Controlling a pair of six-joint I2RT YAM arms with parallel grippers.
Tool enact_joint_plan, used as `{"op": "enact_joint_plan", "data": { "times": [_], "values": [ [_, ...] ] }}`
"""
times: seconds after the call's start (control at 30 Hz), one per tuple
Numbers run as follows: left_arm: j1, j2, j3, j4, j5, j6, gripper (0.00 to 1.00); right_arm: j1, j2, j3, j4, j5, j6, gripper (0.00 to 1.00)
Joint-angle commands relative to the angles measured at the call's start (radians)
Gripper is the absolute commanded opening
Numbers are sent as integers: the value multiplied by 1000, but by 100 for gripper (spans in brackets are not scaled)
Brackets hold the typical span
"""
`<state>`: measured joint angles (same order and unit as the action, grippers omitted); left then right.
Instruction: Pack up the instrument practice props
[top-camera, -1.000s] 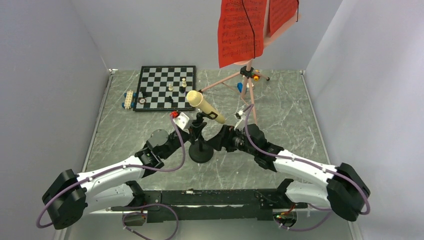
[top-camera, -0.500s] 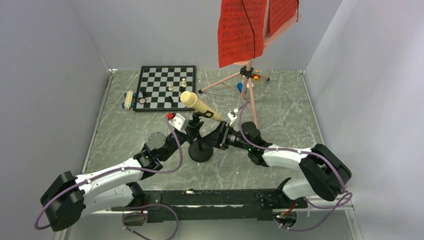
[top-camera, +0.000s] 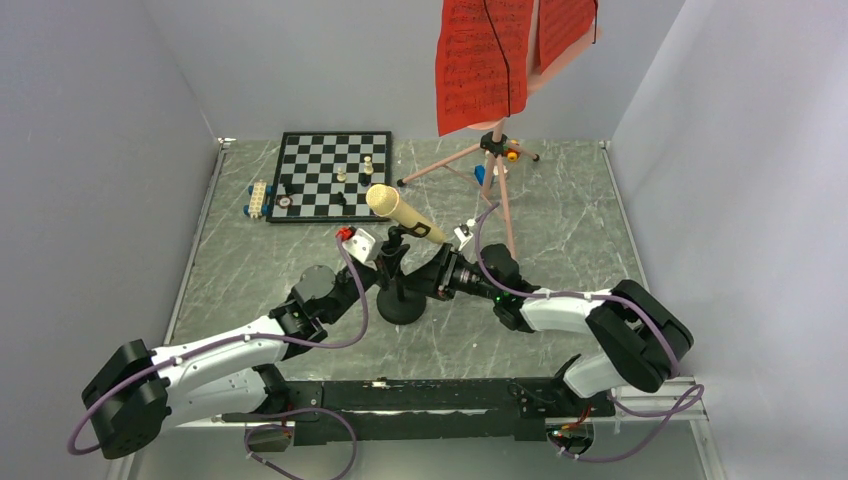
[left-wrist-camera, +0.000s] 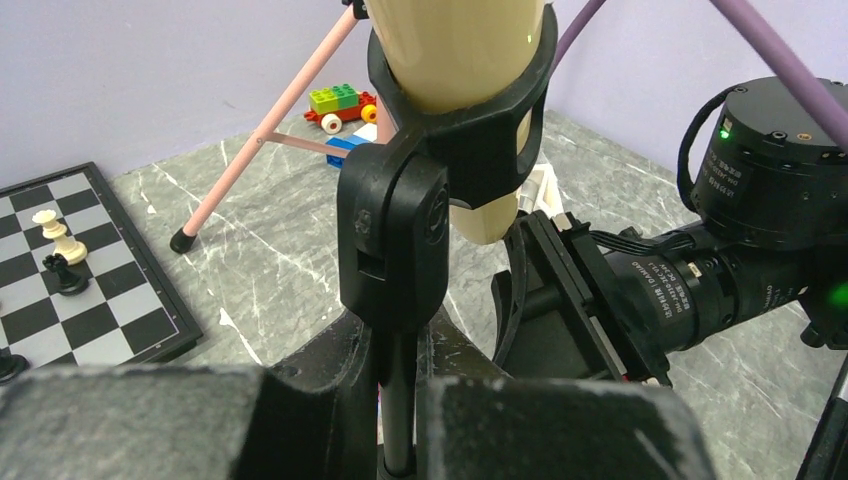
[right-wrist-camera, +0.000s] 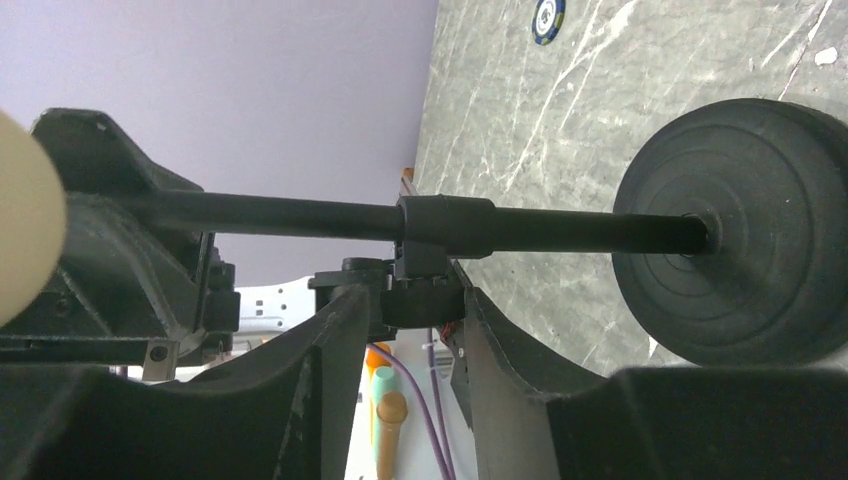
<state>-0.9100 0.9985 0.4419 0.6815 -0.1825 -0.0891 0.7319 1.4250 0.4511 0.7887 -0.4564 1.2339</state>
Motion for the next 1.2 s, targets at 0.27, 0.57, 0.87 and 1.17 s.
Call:
{"op": "enact_joint_plan", "data": {
  "times": [0.27, 0.57, 0.87, 1.17],
  "values": [
    [-33, 11, 31, -3, -18, 12, 0, -9, 46, 28, 114, -4, 36, 28],
    [-33, 24, 29, -13, -21, 0, 0, 9, -83, 56, -150, 101, -269, 0],
    [-35, 47, 25, -23, -26, -17, 0, 138, -193, 99, -434, 460, -683, 0],
    [-38, 53, 12, -25, -31, -25, 0, 265, -173, 183, -634, 736, -799, 1]
  ]
}}
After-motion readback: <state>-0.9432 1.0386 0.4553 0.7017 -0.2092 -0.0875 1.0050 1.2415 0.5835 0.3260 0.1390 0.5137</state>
